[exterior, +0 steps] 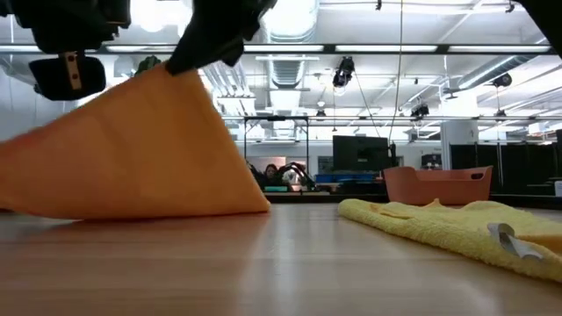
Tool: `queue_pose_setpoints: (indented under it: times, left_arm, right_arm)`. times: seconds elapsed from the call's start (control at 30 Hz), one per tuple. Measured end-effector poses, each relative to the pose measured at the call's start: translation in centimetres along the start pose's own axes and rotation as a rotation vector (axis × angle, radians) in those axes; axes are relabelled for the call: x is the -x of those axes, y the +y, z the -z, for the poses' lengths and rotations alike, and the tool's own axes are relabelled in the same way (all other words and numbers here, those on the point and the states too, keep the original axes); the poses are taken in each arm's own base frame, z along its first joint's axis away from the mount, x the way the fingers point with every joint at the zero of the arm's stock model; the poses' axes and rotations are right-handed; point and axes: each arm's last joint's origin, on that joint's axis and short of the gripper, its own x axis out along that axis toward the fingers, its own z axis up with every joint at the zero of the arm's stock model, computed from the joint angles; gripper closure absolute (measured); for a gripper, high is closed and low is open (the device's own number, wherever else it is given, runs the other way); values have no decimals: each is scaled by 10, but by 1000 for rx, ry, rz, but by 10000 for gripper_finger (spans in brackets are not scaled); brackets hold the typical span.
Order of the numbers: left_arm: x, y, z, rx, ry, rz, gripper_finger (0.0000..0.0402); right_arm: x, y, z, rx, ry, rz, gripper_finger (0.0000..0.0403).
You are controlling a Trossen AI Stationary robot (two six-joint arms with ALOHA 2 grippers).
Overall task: Roll microfiber towels into tight, uniform cylinder then place into a basket
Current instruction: Fold the orange towel
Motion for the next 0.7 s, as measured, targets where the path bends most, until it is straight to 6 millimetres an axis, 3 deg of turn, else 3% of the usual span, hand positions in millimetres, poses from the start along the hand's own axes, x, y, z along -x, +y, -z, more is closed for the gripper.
queue_pose_setpoints:
  times: [0.33, 0.47, 0.7]
  left_arm:
    - [-6, 2, 2, -59, 13, -25, 386]
    - [-13, 4, 5, -78, 69, -30, 332]
    - [-28, 12, 12, -108, 126, -110, 201]
  right_arm:
    - [-2, -3, 8, -108, 62, -14, 394]
    - [-2, -13, 9, -213, 56, -4, 394]
    - [0, -32, 15, -328, 65, -20, 394]
